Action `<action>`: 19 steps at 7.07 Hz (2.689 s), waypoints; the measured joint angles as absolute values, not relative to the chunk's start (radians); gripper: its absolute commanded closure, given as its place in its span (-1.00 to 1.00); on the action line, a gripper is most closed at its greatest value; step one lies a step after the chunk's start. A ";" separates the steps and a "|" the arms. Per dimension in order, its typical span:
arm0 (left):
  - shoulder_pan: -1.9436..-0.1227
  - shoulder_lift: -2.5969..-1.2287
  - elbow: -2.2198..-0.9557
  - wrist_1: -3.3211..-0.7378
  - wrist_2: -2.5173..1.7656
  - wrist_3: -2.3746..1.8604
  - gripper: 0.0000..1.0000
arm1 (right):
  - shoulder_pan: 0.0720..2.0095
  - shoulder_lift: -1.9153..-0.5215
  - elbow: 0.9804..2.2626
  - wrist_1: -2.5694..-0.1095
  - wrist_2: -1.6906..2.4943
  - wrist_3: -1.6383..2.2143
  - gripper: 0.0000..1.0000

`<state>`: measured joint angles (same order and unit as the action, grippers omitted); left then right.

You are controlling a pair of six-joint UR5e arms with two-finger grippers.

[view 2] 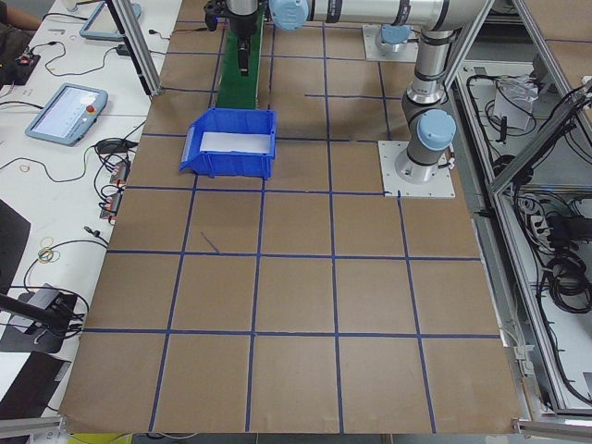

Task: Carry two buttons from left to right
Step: 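Lower the right gripper onto the yellow button while the left gripper lowers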

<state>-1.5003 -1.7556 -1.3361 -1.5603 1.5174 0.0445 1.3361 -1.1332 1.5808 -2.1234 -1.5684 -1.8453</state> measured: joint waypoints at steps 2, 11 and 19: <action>-1.500 -1.756 -1.336 -1.560 1.517 0.045 -1.00 | 1.336 -1.119 1.562 -2.123 -1.569 -1.845 -1.00; -1.508 -1.731 -1.338 -1.593 1.544 0.045 -1.00 | 1.337 -1.122 1.568 -2.104 -1.557 -1.828 -1.00; -1.502 -1.716 -1.335 -1.601 1.548 0.052 -1.00 | 1.341 -1.123 1.569 -2.106 -1.533 -1.830 -1.00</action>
<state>-1.5024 -1.7157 -1.3354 -1.6011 1.5478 0.0522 1.3407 -1.1229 1.5693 -2.1060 -1.5334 -1.8300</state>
